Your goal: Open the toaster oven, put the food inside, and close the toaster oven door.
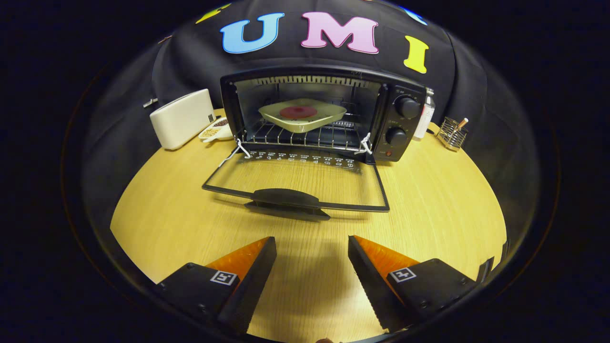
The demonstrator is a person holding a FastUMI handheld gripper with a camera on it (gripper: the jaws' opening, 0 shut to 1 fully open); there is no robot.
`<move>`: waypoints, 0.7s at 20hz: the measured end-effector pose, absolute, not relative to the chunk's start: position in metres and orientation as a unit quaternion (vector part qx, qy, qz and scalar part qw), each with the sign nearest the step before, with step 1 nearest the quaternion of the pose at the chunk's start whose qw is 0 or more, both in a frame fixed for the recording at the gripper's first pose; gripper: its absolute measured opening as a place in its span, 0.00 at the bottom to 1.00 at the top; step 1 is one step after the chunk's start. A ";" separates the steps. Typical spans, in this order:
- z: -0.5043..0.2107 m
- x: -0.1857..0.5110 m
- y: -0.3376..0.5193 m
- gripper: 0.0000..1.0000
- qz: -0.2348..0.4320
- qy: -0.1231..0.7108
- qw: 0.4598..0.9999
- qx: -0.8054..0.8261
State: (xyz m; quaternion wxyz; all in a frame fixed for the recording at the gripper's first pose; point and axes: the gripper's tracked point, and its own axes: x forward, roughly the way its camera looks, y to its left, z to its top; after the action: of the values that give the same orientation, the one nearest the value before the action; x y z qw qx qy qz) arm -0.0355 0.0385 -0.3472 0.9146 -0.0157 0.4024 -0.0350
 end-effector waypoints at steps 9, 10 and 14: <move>-0.358 -0.010 0.044 0.98 -0.042 0.393 0.919 -0.019; -0.348 -0.010 0.044 0.97 -0.038 0.382 0.923 -0.031; -0.276 0.006 0.049 0.99 -0.017 0.308 0.951 -0.025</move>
State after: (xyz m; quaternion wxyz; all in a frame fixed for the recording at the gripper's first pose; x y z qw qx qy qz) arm 0.0056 0.0491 -0.2764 0.9508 -0.0248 0.3082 -0.0174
